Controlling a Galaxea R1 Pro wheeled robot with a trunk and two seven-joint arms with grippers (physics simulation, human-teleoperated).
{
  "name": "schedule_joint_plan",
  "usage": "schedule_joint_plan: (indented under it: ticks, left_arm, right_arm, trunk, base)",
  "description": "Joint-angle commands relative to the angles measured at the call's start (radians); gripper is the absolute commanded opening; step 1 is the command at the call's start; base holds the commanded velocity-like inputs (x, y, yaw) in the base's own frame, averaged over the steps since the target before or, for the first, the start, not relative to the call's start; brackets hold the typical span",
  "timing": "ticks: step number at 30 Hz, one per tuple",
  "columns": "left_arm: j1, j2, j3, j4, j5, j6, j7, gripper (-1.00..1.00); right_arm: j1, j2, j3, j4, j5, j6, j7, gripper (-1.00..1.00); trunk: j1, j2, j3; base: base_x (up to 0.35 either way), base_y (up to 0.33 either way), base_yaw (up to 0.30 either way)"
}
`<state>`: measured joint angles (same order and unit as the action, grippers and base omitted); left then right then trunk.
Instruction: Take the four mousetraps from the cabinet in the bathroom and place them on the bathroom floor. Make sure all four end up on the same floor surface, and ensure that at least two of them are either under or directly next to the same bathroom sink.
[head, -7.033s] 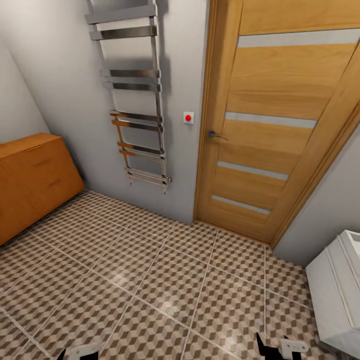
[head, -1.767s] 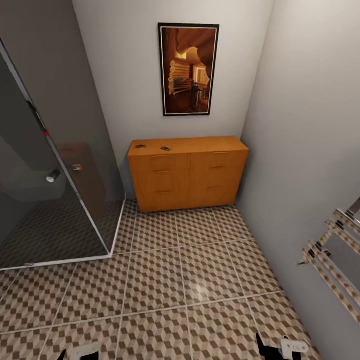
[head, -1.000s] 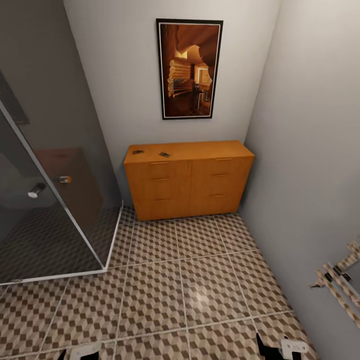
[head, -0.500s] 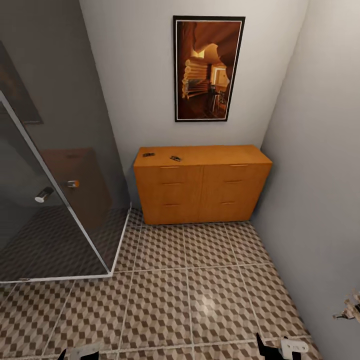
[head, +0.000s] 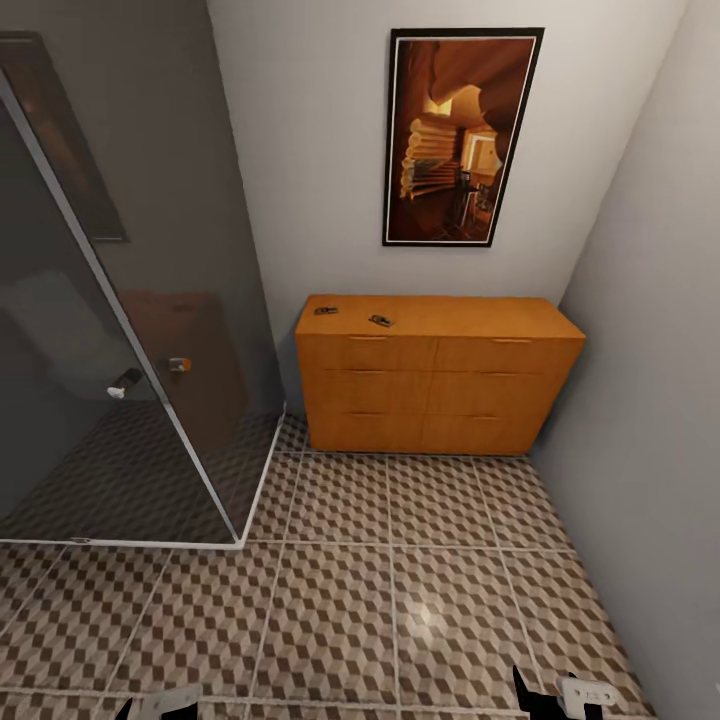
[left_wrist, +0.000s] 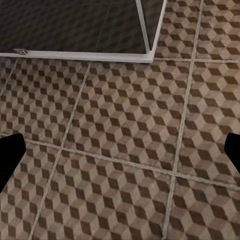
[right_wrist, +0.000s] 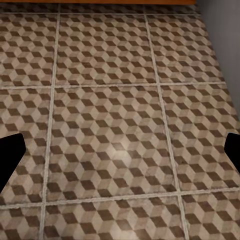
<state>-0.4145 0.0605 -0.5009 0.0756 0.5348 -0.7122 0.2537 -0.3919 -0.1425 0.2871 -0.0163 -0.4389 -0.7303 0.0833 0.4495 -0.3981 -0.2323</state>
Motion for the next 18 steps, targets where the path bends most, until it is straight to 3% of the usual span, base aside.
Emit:
schedule_joint_plan:
  ticks: [1,10,14,15,16,18]
  left_arm:
    - [-0.001,-0.001,-0.008,0.003,-0.001,-0.003,0.007,1.00]
    - [-0.001,-0.006,-0.008,0.003,-0.001,-0.003,0.007,1.00]
    - [-0.001,-0.007,-0.008,0.003,-0.001,-0.003,0.007,1.00]
    - [-0.001,-0.008,-0.009,0.003,-0.001,-0.003,0.007,1.00]
    - [-0.001,-0.008,-0.009,0.003,-0.001,-0.003,0.007,1.00]
    - [-0.001,-0.008,-0.009,0.003,-0.001,-0.003,0.007,1.00]
  right_arm:
    - [-0.001,0.000,0.003,0.001,-0.011,-0.003,0.008,1.00]
    - [-0.001,0.002,0.004,-0.006,-0.009,-0.001,0.002,1.00]
    - [-0.001,0.005,0.005,-0.020,-0.007,0.056,0.000,1.00]
    - [-0.001,0.005,0.005,-0.027,-0.006,0.085,0.000,1.00]
    - [-0.003,0.005,0.006,-0.053,-0.005,0.160,0.001,1.00]
    - [-0.010,-0.006,0.008,-0.226,0.000,0.423,-0.004,1.00]
  trunk:
    - [0.001,-0.002,-0.002]
    - [0.001,-0.002,-0.002]
    - [0.001,-0.002,-0.002]
    - [0.001,-0.002,-0.002]
    - [0.001,-0.002,-0.002]
    - [0.001,-0.002,-0.002]
  base:
    - [0.002,0.000,0.010]
    - [0.000,0.000,0.002]
    - [0.000,0.000,0.000]
    - [0.000,0.000,0.000]
    - [0.000,0.000,0.000]
    - [0.000,0.000,0.000]
